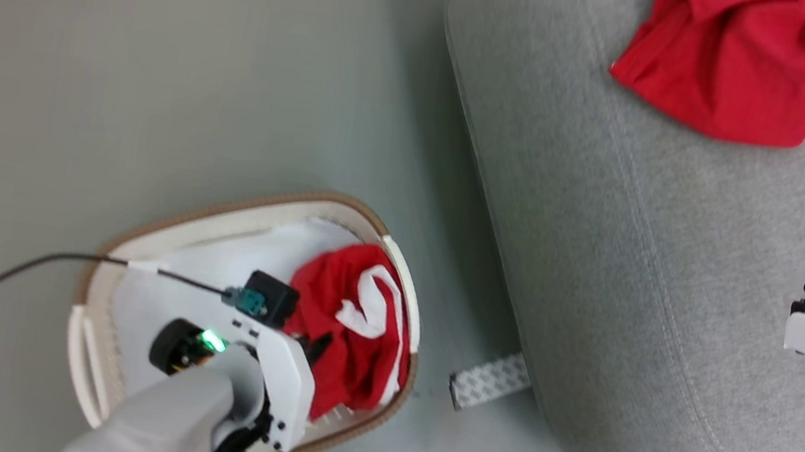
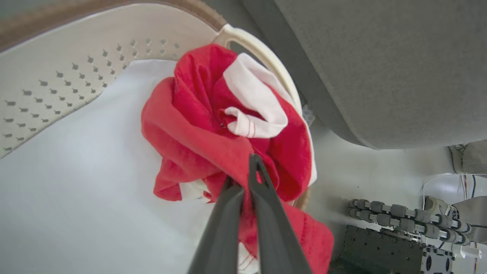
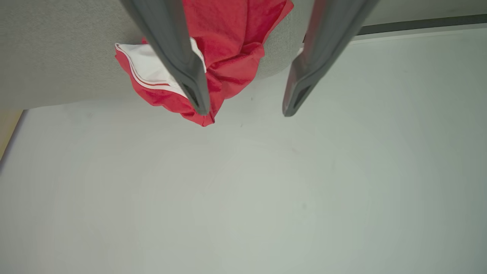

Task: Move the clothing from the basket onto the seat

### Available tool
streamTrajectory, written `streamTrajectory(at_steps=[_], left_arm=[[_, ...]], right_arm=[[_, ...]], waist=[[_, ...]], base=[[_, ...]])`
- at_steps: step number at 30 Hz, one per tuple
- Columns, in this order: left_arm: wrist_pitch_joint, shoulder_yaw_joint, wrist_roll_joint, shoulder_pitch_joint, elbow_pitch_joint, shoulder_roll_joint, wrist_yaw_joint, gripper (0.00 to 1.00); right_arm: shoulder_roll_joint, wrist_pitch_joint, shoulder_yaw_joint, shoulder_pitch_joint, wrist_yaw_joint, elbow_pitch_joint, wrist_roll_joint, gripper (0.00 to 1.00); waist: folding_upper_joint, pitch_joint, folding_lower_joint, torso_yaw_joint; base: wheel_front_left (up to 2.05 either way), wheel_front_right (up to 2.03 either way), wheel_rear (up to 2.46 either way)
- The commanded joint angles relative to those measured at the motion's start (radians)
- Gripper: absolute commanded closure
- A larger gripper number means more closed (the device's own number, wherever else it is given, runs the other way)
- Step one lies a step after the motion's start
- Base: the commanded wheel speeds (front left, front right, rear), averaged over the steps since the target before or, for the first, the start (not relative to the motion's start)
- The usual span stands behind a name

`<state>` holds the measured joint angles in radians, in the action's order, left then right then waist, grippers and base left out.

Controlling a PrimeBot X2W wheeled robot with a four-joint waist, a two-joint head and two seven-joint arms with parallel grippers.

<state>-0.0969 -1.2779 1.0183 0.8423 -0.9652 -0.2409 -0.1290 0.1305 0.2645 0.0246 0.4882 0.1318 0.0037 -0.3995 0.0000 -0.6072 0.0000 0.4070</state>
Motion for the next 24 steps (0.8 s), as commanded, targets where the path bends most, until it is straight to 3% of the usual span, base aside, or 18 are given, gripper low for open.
streamTrajectory(at_steps=[1,14,24], left_arm=[[-0.03,-0.003,0.008,-0.029,0.003,0.008,-0.003,1.0],[-0.167,0.023,0.039,-0.123,0.047,0.031,-0.003,1.0],[-0.168,0.26,-0.169,-0.208,0.257,-0.004,0.015,1.0]], right_arm=[[0.017,0.0,-0.004,-0.023,-0.002,0.014,0.008,0.0],[0.059,0.0,-0.058,-0.094,-0.002,0.073,-0.008,0.0],[0.073,0.0,-0.09,-0.175,-0.002,0.108,-0.022,0.0]], waist=[[0.0,0.099,0.0,-0.05],[0.0,0.357,0.0,-0.161],[0.0,0.497,0.0,-0.246]], base=[[0.0,0.0,0.0],[0.0,0.0,0.0],[0.0,0.0,0.0]])
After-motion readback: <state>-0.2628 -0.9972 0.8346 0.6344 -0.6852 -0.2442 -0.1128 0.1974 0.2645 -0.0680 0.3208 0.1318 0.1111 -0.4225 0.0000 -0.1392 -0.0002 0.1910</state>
